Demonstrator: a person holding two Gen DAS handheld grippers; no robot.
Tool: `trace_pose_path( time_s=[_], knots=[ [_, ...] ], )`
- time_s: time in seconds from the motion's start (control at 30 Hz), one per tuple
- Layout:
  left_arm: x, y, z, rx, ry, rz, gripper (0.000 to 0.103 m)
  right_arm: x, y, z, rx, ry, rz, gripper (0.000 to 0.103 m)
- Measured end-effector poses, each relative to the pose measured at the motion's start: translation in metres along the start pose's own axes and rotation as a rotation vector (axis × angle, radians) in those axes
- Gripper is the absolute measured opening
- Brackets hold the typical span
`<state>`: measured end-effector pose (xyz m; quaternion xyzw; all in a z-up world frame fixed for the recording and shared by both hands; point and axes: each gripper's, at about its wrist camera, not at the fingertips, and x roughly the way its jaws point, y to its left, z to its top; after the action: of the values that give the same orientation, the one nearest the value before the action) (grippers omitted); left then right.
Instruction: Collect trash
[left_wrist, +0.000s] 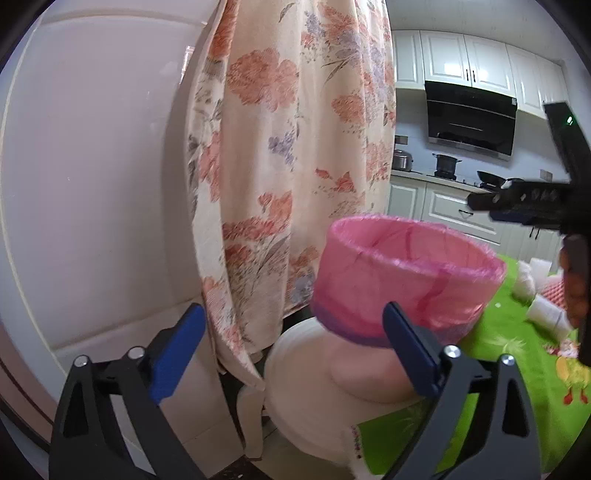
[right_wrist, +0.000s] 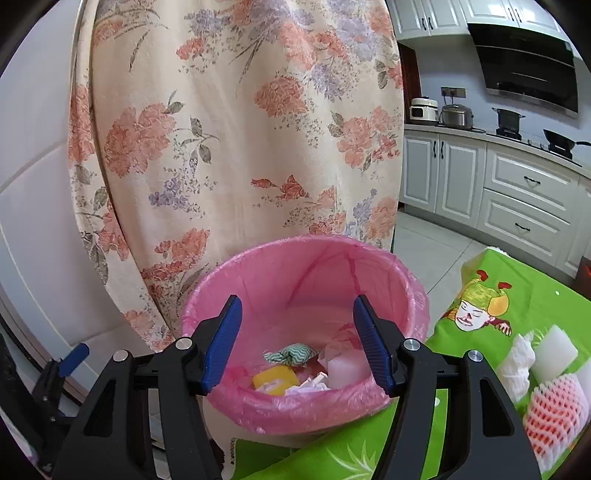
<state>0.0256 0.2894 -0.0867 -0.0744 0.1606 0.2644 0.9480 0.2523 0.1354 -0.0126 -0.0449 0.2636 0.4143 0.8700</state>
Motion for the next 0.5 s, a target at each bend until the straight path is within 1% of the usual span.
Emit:
trace_pose_path(
  time_s=[0.17, 0.2, 0.27, 0.33, 0.37, 0.4, 0.5],
  knots=[
    [0.008, 0.011, -0.035, 0.001, -0.014, 0.021, 0.095, -0.018, -0.002, -0.012, 0.030, -0.054, -0.026, 0.062],
    [0.010, 0.015, -0.048, -0.009, -0.021, 0.028, 0.095, -0.024, -0.003, -0.019, 0.035, -0.069, -0.035, 0.065],
    [0.016, 0.024, -0.075, -0.019, -0.025, 0.062, 0.095, -0.029, -0.005, -0.027, 0.040, -0.071, -0.046, 0.067],
    [0.023, 0.032, -0.100, -0.021, -0.011, 0.100, 0.095, -0.031, -0.006, -0.039, 0.028, -0.062, -0.065, 0.067],
    [0.027, 0.037, -0.118, -0.021, 0.001, 0.136, 0.095, -0.031, -0.007, -0.043, 0.021, -0.057, -0.073, 0.067],
    [0.031, 0.040, -0.131, -0.017, 0.016, 0.157, 0.095, -0.031, -0.008, -0.047, 0.015, -0.049, -0.075, 0.067],
    [0.046, 0.048, -0.178, 0.010, 0.085, 0.224, 0.095, -0.028, -0.014, -0.055, 0.032, -0.031, -0.074, 0.067]
  ],
)
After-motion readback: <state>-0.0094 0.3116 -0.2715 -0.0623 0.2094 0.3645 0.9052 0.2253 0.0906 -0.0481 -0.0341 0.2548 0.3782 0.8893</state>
